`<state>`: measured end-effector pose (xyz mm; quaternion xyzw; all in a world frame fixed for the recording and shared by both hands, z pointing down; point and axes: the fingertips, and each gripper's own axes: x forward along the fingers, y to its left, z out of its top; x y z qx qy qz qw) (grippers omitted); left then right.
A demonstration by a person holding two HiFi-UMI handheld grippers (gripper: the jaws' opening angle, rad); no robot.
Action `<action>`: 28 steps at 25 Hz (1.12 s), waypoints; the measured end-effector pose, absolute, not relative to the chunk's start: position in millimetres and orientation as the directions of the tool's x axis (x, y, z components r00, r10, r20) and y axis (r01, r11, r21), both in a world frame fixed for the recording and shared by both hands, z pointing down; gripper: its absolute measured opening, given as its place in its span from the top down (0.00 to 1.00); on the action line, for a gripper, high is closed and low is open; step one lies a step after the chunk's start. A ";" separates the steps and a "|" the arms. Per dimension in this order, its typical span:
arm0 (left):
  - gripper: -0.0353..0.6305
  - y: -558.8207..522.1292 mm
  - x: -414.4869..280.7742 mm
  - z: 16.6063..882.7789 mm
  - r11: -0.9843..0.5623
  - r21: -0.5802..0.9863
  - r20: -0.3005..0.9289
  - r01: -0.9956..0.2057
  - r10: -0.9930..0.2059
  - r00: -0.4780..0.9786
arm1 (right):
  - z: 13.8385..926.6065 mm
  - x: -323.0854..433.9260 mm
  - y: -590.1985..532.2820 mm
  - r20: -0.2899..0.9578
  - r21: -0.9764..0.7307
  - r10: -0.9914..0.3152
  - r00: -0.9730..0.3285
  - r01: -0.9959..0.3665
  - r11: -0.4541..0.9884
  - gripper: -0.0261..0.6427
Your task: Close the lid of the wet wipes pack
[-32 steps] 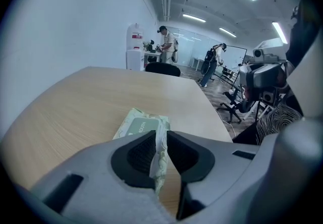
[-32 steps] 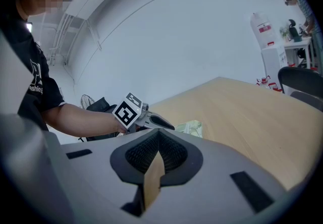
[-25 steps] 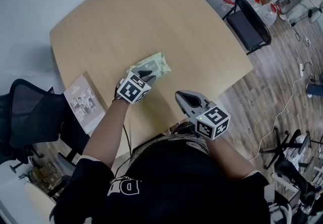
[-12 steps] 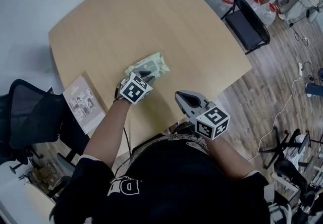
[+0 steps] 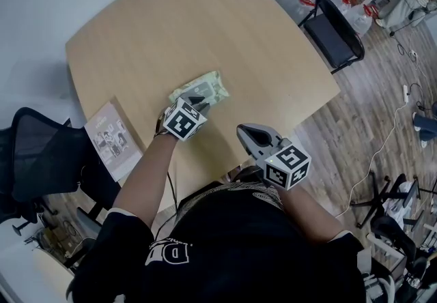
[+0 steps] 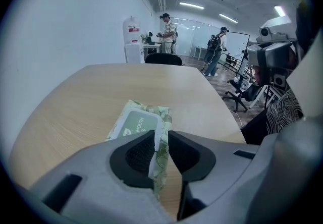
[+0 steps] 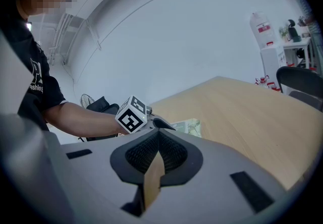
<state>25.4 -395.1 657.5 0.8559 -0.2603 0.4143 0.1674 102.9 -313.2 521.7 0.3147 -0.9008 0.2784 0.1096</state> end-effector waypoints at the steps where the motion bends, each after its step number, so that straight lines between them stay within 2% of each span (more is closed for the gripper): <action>1: 0.82 -395.3 25.5 657.3 -0.807 0.075 0.794 -0.586 -0.307 0.524 | 522.1 102.8 -312.7 0.374 -0.432 -0.506 -0.777 -0.629 0.646 0.96; 9: 0.82 -396.5 23.4 657.2 -0.799 0.077 0.781 -0.596 -0.323 0.534 | 521.4 101.8 -307.1 0.377 -0.428 -0.510 -0.773 -0.634 0.645 0.96; 16: 0.82 -390.4 17.9 618.7 -0.778 0.088 0.719 -0.622 -0.382 0.580 | 512.3 95.5 -297.9 0.366 -0.412 -0.525 -0.768 -0.640 0.648 0.96; 21: 0.89 -378.5 8.5 588.0 -0.770 0.079 0.668 -0.633 -0.430 0.607 | 502.5 82.6 -284.8 0.351 -0.391 -0.538 -0.767 -0.642 0.659 0.96; 28: 0.91 -346.7 -9.0 546.7 -0.758 0.086 0.591 -0.647 -0.484 0.646 | 487.1 66.6 -255.6 0.335 -0.357 -0.563 -0.755 -0.655 0.666 0.96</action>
